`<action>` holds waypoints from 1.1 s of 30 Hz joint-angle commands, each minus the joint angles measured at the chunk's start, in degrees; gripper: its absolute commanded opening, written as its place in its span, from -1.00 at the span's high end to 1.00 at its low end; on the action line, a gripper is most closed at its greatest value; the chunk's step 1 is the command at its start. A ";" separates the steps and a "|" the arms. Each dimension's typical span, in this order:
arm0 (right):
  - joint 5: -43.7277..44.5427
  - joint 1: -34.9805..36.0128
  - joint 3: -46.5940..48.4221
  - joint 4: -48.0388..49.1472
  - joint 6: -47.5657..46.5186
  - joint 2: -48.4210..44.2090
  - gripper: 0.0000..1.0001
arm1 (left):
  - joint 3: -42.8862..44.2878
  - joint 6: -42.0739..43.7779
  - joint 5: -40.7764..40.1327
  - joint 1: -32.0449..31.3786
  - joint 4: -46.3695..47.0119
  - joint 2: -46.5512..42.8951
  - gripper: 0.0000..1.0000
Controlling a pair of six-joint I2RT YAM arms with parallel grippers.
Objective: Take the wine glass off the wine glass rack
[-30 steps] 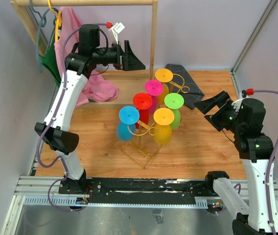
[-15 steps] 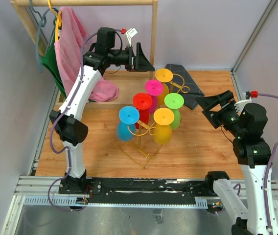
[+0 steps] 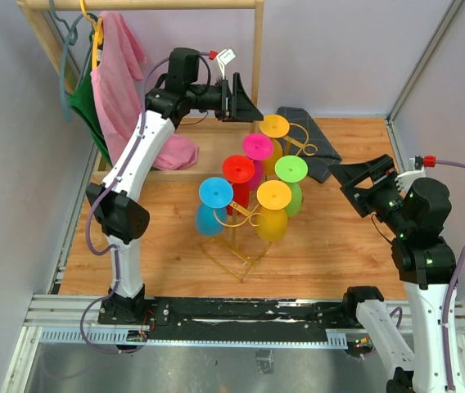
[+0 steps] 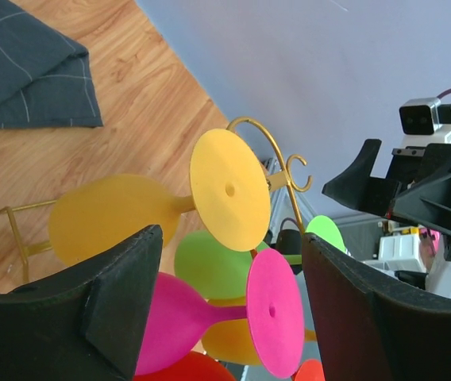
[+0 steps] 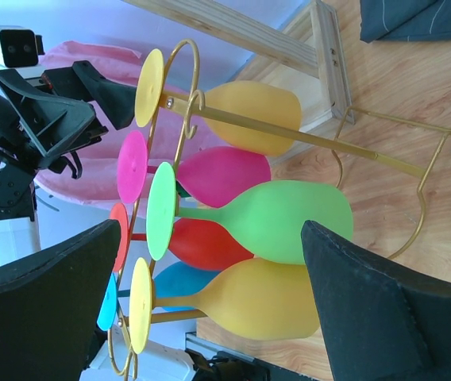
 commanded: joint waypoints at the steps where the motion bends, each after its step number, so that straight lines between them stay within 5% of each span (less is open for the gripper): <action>1: 1.42 1.16 -0.39 -0.46 -0.25 -0.90 -0.97 | -0.87 -1.46 1.39 -0.11 0.87 0.60 -0.47; 19: 3.09 1.16 -0.20 -2.69 -0.32 -2.29 -0.97 | -1.75 -3.78 2.37 -0.90 2.24 2.04 0.01; 26: 3.29 1.16 -0.27 -2.89 -0.40 -2.49 -0.97 | -3.01 -4.60 2.49 -1.71 3.01 1.87 0.03; 33: 3.70 1.15 -0.53 -3.42 -0.52 -3.22 -0.97 | -3.02 -5.02 2.82 -2.04 3.64 1.96 0.32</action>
